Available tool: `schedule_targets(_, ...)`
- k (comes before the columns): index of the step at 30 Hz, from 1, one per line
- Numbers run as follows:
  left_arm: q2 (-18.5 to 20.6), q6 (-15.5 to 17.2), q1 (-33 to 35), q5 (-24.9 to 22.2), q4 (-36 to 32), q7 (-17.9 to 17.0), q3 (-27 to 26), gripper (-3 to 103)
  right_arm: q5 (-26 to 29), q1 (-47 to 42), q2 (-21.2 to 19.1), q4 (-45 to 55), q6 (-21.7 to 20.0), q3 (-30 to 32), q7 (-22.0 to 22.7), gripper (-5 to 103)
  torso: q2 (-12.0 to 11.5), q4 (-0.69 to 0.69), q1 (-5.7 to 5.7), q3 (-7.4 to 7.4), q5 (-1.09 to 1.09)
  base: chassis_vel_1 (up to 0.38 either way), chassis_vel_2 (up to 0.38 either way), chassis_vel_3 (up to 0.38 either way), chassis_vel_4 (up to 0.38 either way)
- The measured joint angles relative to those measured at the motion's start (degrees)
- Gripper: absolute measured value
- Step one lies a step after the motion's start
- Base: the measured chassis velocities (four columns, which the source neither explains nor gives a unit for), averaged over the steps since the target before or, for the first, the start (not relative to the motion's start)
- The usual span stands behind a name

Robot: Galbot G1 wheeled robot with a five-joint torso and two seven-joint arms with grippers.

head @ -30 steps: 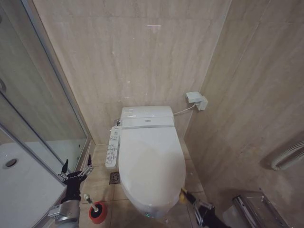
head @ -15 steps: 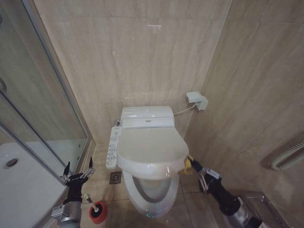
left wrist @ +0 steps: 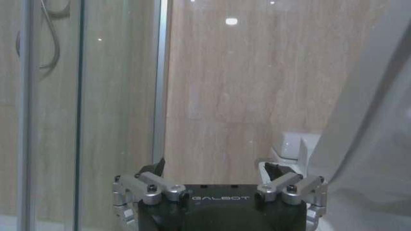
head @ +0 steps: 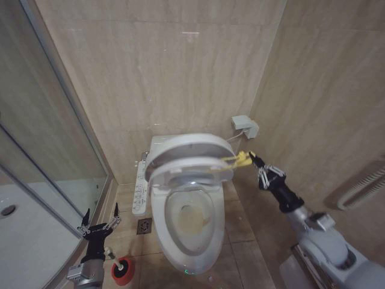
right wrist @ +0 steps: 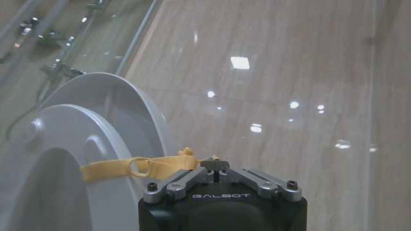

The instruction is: Open the toilet lid, clean the toilet bowl with a toilet brush, close the toilet lid, and flush.

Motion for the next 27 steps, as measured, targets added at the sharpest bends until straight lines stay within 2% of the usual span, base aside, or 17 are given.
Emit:
schedule_targets(2,-0.07,-0.03,0.3,0.07,-0.09,-0.01,-0.14,100,1.27,5.09,-0.23,-2.8,-0.9,-1.77,0.0,0,-0.01,0.27,0.0,0.0,0.04,0.083,-0.001,-0.003,0.006)
schedule_targets(4,-0.11,-0.05,0.47,0.1,-0.11,-0.02,-0.23,100,1.75,7.07,-0.13,-3.89,-1.26,-2.58,0.1,0,-0.02,0.31,0.03,0.02,0.05,0.09,0.033,-0.007,0.059)
schedule_targets(5,-0.13,-0.07,0.51,0.12,-0.11,-0.02,-0.27,100,2.05,8.43,0.1,-4.63,-1.68,-3.26,0.36,0,-0.02,0.31,0.04,0.02,0.06,0.066,0.048,0.105,0.083)
schedule_targets(6,-0.15,-0.08,0.51,0.13,-0.12,-0.01,-0.27,100,2.26,9.1,0.39,-4.78,-2.08,-3.51,0.66,0,-0.02,0.19,0.05,0.02,0.05,-0.035,0.048,0.091,0.025)
schedule_targets(7,-0.14,-0.09,0.48,0.13,-0.12,-0.01,-0.3,100,2.45,9.17,0.68,-4.64,-2.56,-3.55,0.94,0,-0.02,0.14,0.06,0.02,0.04,-0.089,0.018,0.091,0.025)
schedule_targets(9,-0.14,-0.09,0.38,0.13,-0.11,-0.01,-0.29,100,2.74,8.87,0.86,-4.24,-2.93,-3.49,1.12,0,-0.02,0.11,0.06,0.03,0.0,-0.089,0.002,0.064,0.0)
schedule_targets(11,-0.11,-0.1,0.06,0.12,0.2,-0.01,-0.28,100,4.05,7.58,1.11,-3.22,-3.64,-3.08,1.47,0,-0.03,0.11,0.07,0.03,0.08,0.0,0.0,0.0,0.0)
schedule_targets(12,-0.51,-0.11,-0.4,0.57,0.76,-0.02,0.39,100,7.17,8.13,1.96,-3.14,-5.32,-3.1,2.69,0,-0.02,0.12,0.03,0.01,0.05,0.0,0.0,0.0,0.0)
schedule_targets(13,-0.51,-0.11,-0.4,0.57,0.76,-0.02,0.39,100,7.17,8.13,1.96,-3.14,-5.32,-3.1,2.69,0,-0.02,0.12,0.03,0.01,0.05,0.0,0.0,0.0,0.0)
schedule_targets(20,-1.28,-0.06,-0.42,2.12,1.3,-0.02,1.34,100,12.5,15.64,4.95,-7.6,-9.49,-4.62,6.58,0,-0.02,0.19,0.02,0.01,0.04,0.002,-0.003,-0.002,0.007)
schedule_targets(27,-0.94,-0.06,0.16,2.16,1.18,-0.04,0.66,100,17.13,19.84,6.63,-11.42,-11.99,-5.09,6.6,0,-0.02,0.17,0.02,0.01,0.03,0.0,0.0,0.0,0.0)
